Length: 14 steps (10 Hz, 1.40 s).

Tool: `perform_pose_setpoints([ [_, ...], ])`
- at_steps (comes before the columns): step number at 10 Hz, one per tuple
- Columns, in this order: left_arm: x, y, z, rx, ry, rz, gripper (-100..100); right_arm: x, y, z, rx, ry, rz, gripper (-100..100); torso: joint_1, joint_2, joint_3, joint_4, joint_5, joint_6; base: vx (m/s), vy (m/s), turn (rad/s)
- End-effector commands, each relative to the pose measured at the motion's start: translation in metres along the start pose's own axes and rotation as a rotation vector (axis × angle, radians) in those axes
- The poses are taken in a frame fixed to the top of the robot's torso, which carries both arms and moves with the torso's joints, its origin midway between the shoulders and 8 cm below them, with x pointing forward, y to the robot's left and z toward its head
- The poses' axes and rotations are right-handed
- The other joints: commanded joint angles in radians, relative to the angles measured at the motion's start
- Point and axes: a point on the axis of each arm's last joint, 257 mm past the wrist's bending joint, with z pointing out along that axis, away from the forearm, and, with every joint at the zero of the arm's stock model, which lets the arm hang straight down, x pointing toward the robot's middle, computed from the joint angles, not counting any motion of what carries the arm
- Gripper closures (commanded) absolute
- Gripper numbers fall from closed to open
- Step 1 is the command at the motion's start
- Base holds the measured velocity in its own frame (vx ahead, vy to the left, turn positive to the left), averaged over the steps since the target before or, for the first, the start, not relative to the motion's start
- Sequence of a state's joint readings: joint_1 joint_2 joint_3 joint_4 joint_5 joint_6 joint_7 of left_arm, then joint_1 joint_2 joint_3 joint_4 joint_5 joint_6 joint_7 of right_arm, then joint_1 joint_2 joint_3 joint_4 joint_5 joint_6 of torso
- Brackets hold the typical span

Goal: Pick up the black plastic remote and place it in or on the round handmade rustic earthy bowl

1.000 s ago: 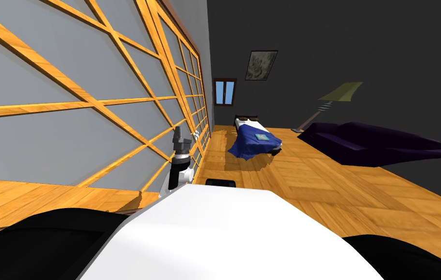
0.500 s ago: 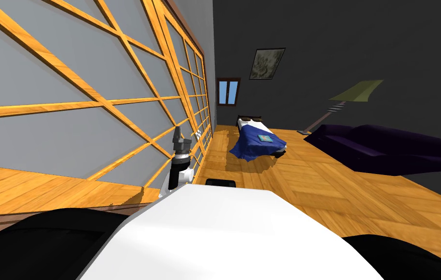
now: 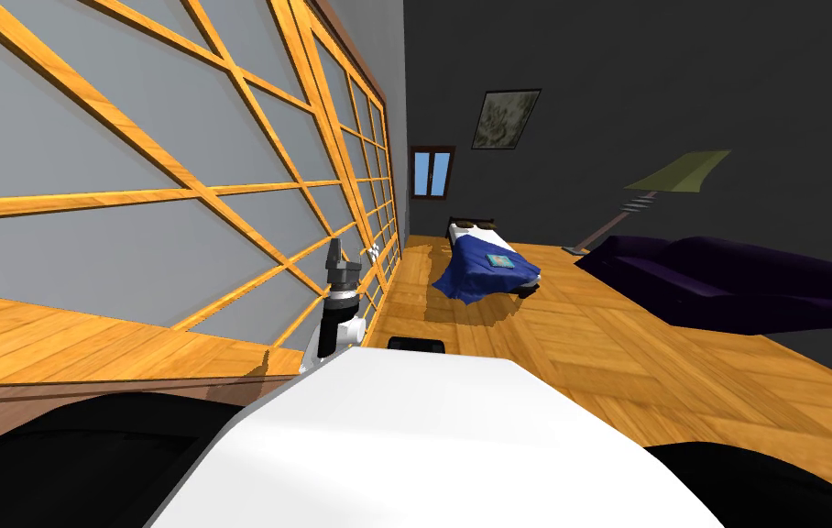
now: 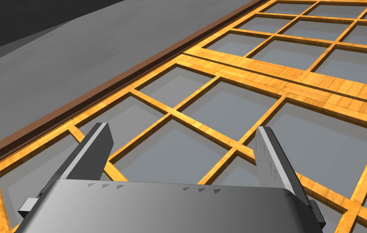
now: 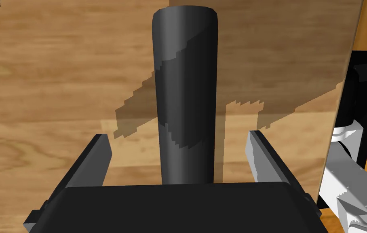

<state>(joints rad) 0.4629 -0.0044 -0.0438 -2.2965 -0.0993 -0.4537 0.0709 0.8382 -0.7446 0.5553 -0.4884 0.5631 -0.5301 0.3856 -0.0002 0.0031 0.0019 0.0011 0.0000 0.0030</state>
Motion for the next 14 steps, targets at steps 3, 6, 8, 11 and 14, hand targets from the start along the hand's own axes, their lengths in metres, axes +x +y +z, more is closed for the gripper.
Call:
perform_pose_setpoints([
  [3, 0.000, 0.000, 0.000, 0.000, 0.000, 0.000, 0, 0.000, 0.001, 0.000, -0.004, 0.000, 0.000, 100, 0.000, 0.000, 0.000, 0.000, 0.000, -0.001, -0.001, -0.002, 0.000],
  [6, 0.000, 0.000, 0.000, 0.000, 0.000, 0.000, 0, 0.000, 0.001, 0.000, -0.003, 0.000, 0.000, 0, -0.001, 0.000, 0.000, 0.000, 0.000, 0.000, 0.000, 0.000, 0.000],
  [8, 0.000, 0.000, 0.000, 0.000, 0.000, 0.000, 0, 0.006, -0.016, -0.017, 0.003, -0.002, -0.004, 100, 0.001, -0.001, -0.001, 0.000, 0.000, 0.000, 0.035, 0.048, -0.043],
  [11, 0.000, 0.000, 0.000, 0.000, 0.000, 0.000, 0, 0.006, -0.018, -0.017, 0.004, -0.001, -0.004, 0, 0.002, -0.002, -0.001, 0.000, 0.000, 0.000, 0.018, 0.024, -0.009],
  [14, 0.000, 0.000, 0.000, 0.000, 0.000, 0.000, 0, -0.007, -0.034, -0.027, 0.010, -0.026, 0.013, 100, 0.004, 0.008, 0.004, 0.001, 0.001, 0.001, -0.106, 0.052, -0.015],
])
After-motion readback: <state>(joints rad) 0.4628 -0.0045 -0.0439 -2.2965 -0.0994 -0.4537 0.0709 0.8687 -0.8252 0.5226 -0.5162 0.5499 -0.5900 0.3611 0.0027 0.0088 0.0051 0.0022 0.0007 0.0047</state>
